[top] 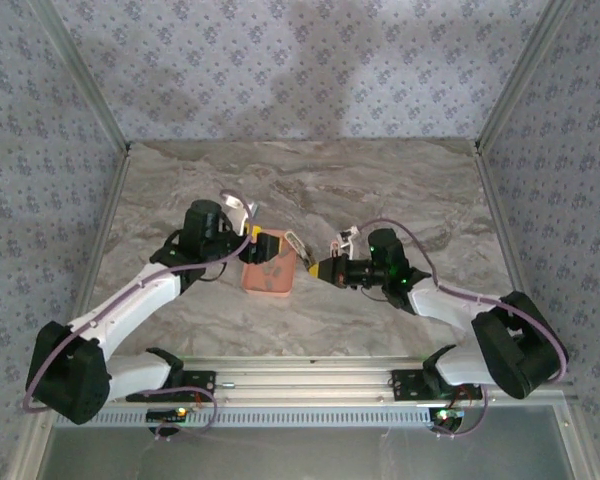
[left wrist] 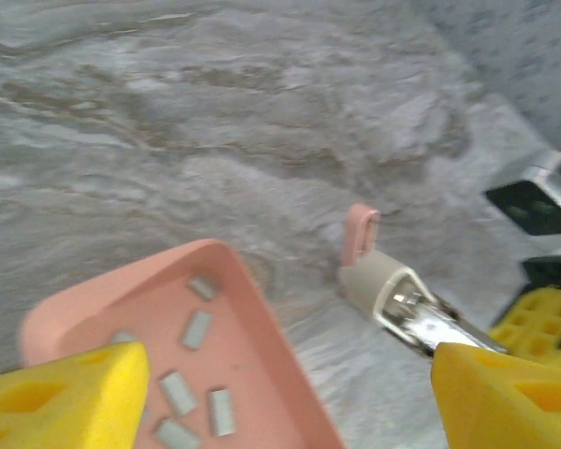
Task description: Load the staples into the stapler
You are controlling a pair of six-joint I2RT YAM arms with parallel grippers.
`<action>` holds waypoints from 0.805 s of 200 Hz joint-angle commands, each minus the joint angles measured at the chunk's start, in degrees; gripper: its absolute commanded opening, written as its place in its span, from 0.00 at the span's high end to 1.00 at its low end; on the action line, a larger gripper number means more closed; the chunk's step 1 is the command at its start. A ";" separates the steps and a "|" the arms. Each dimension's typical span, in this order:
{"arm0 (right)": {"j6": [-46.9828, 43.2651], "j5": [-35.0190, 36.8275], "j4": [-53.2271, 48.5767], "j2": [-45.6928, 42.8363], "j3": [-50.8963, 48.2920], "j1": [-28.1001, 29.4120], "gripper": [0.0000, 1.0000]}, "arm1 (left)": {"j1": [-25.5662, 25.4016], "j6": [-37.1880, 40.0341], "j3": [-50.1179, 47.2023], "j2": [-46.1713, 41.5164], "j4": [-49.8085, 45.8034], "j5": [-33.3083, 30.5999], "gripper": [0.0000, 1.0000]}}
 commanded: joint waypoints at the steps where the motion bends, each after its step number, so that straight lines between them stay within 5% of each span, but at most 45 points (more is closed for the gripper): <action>1: 2.63 -3.44 10.06 1.26 -0.64 -0.28 1.00 | 0.17 -6.18 -2.49 -0.31 13.41 9.73 0.23; 161: 5.03 -7.86 20.17 2.21 -0.82 0.06 1.00 | -0.25 -10.26 -4.05 4.28 27.71 15.39 0.47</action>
